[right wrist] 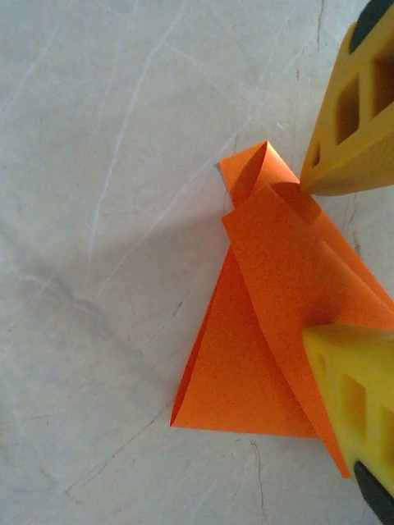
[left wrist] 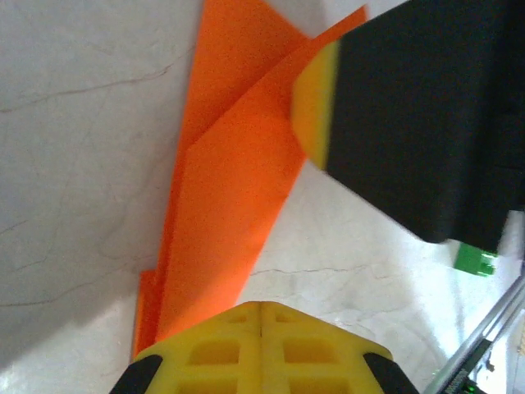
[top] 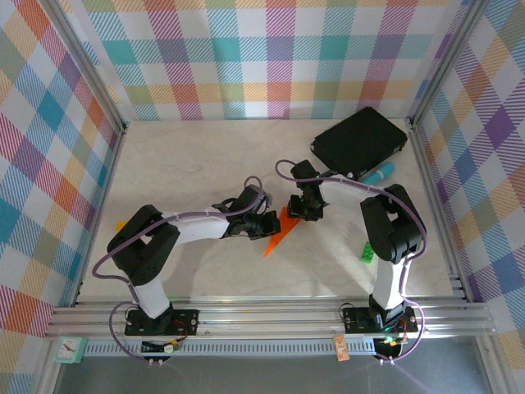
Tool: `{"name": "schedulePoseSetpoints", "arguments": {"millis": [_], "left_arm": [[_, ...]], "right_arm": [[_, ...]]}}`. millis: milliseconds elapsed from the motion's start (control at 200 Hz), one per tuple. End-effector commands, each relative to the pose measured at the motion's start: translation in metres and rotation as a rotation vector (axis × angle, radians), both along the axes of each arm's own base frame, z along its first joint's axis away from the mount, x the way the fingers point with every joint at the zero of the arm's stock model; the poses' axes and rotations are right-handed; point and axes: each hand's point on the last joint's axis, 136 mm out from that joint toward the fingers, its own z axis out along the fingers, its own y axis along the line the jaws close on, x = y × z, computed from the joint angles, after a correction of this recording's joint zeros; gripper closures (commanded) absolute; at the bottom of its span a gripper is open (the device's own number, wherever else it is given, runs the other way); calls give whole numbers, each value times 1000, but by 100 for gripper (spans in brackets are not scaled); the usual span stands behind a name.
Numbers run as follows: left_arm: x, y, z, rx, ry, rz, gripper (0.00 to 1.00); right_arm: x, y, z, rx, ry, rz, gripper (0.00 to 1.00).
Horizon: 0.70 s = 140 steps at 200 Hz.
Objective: Fold a paper plane with a square sheet of paper (pick it up from the middle)
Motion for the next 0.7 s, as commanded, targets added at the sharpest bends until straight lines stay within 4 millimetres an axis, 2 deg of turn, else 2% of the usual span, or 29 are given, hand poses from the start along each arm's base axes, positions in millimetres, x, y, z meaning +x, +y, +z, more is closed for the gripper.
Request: {"name": "schedulePoseSetpoints", "arguments": {"millis": [0,695], "left_arm": [[-2,-11,-2,-23,25,-17,100],[-13,0,-36,57,95,-20,100]], "right_arm": [[-13,-1,-13,-5,69,8,56],[-23,-6,-27,-29,106,38,68]]}}
